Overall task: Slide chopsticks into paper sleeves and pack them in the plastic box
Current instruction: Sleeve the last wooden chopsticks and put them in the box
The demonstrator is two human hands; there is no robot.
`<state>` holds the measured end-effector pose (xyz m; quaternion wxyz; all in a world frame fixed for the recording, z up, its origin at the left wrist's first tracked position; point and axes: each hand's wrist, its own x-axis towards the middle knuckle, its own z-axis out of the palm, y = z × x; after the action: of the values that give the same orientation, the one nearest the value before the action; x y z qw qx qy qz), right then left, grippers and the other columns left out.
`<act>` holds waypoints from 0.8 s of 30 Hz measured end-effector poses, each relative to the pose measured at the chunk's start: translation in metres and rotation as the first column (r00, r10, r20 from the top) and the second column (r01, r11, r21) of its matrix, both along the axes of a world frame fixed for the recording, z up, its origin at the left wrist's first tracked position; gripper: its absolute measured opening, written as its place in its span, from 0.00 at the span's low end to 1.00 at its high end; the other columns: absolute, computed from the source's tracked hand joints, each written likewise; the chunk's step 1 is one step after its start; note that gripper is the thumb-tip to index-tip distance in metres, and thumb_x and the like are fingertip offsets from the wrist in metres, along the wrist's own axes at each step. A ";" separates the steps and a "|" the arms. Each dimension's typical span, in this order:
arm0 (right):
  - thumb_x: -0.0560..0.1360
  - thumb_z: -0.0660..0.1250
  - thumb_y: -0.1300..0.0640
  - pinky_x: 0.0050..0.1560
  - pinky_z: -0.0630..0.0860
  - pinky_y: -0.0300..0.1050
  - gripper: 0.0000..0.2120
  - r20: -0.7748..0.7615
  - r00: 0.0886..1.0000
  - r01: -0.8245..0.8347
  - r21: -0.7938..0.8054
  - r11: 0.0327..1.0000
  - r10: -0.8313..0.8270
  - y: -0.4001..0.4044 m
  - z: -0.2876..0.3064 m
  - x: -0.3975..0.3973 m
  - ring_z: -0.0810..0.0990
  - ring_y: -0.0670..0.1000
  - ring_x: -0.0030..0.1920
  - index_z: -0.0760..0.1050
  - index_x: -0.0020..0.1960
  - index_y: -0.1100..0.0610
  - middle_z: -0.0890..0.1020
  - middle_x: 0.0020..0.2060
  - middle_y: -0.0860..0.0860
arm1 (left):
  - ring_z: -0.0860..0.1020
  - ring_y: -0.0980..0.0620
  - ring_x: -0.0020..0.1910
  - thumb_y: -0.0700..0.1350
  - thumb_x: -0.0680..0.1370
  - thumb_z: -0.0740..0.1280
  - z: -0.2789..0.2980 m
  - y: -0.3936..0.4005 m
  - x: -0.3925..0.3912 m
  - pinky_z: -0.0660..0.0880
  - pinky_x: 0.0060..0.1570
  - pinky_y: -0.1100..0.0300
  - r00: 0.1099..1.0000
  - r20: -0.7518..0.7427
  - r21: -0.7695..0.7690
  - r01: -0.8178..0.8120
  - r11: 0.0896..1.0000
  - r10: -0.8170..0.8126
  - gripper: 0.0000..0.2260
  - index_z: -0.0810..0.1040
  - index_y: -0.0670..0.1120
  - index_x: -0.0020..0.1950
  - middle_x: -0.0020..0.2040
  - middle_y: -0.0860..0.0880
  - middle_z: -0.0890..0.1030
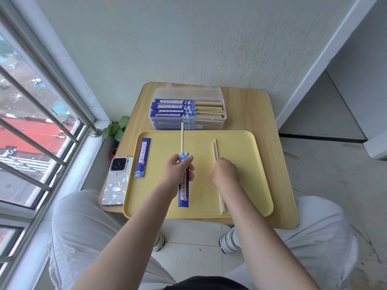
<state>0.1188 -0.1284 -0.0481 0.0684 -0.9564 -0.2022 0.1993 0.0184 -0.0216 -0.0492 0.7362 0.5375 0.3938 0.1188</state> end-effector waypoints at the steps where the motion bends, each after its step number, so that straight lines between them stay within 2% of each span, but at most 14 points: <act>1: 0.78 0.64 0.63 0.51 0.77 0.46 0.13 0.002 1.000 0.000 -0.001 1.000 0.000 0.000 0.000 -0.001 0.81 0.58 0.59 0.73 0.61 0.62 0.80 0.58 0.57 | 0.74 0.49 0.28 0.45 0.81 0.69 0.000 0.000 0.000 0.75 0.33 0.55 1.000 -0.001 -0.001 -0.001 1.000 0.001 0.07 0.74 0.43 0.50 0.35 0.45 0.78; 5: 0.78 0.64 0.61 0.47 0.75 0.46 0.10 -0.004 1.000 0.031 0.063 0.998 -0.030 -0.005 0.009 0.000 0.81 0.59 0.56 0.72 0.58 0.61 0.81 0.55 0.56 | 0.73 0.50 0.27 0.44 0.80 0.69 -0.001 0.001 -0.001 0.75 0.32 0.55 1.000 -0.027 0.012 0.009 1.000 -0.008 0.07 0.73 0.42 0.48 0.33 0.46 0.76; 7: 0.78 0.64 0.58 0.42 0.73 0.45 0.07 -0.016 0.998 0.055 0.178 0.982 -0.053 -0.009 0.016 0.003 0.81 0.59 0.51 0.71 0.54 0.59 0.80 0.50 0.54 | 0.72 0.51 0.27 0.43 0.79 0.70 0.000 0.001 -0.001 0.74 0.32 0.56 0.999 -0.038 0.007 0.025 1.000 -0.025 0.07 0.74 0.42 0.48 0.32 0.47 0.75; 9: 0.77 0.64 0.55 0.43 0.75 0.46 0.07 -0.160 0.985 0.120 0.398 0.910 -0.059 -0.009 0.023 0.004 0.80 0.54 0.46 0.72 0.53 0.56 0.79 0.47 0.51 | 0.71 0.51 0.27 0.43 0.78 0.71 0.003 0.000 0.000 0.73 0.31 0.57 0.999 -0.022 -0.028 0.038 0.999 -0.038 0.08 0.74 0.41 0.47 0.31 0.48 0.73; 11: 0.78 0.65 0.54 0.41 0.78 0.46 0.06 -0.338 0.941 0.180 0.555 0.812 0.022 -0.007 0.030 0.004 0.79 0.50 0.39 0.74 0.53 0.54 0.81 0.45 0.50 | 0.69 0.52 0.27 0.44 0.78 0.72 0.008 -0.003 0.003 0.71 0.31 0.58 0.998 0.043 -0.111 0.059 0.992 -0.054 0.08 0.75 0.42 0.47 0.32 0.48 0.72; 14: 0.80 0.65 0.54 0.33 0.73 0.43 0.05 -0.471 0.866 0.168 0.592 0.788 0.169 -0.006 0.037 0.003 0.77 0.49 0.31 0.77 0.53 0.54 0.82 0.39 0.52 | 0.69 0.53 0.27 0.44 0.79 0.70 0.016 -0.005 0.007 0.71 0.31 0.60 0.990 0.132 -0.189 0.078 0.979 -0.053 0.06 0.77 0.41 0.49 0.32 0.49 0.71; 19: 0.78 0.69 0.60 0.30 0.72 0.42 0.05 -0.567 0.796 0.239 0.616 0.751 0.211 -0.020 0.038 0.012 0.77 0.50 0.29 0.79 0.54 0.57 0.84 0.37 0.53 | 0.69 0.54 0.26 0.43 0.80 0.69 0.021 0.005 0.006 0.71 0.29 0.62 0.985 0.109 -0.330 -0.090 0.940 0.133 0.05 0.78 0.42 0.53 0.31 0.51 0.72; 21: 0.78 0.69 0.64 0.31 0.74 0.42 0.05 -0.621 0.753 0.360 0.663 0.657 0.214 -0.026 0.039 0.015 0.78 0.51 0.29 0.78 0.53 0.60 0.84 0.38 0.55 | 0.68 0.55 0.25 0.44 0.80 0.69 0.021 0.010 0.004 0.71 0.29 0.64 0.971 0.104 -0.440 -0.149 0.886 0.215 0.04 0.79 0.44 0.52 0.31 0.52 0.72; 24: 0.77 0.69 0.67 0.36 0.79 0.43 0.06 -0.719 0.657 0.622 0.688 0.375 0.228 -0.026 0.040 0.016 0.82 0.53 0.33 0.78 0.53 0.62 0.85 0.41 0.57 | 0.68 0.56 0.25 0.44 0.80 0.69 0.021 0.013 0.002 0.71 0.30 0.65 0.952 0.112 -0.542 -0.183 0.820 0.286 0.03 0.78 0.45 0.51 0.33 0.52 0.74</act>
<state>0.1350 -0.1544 -0.0086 0.6748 -0.6111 -0.1004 0.4014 0.0207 -0.0083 -0.0282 0.8683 0.2491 0.4032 0.1466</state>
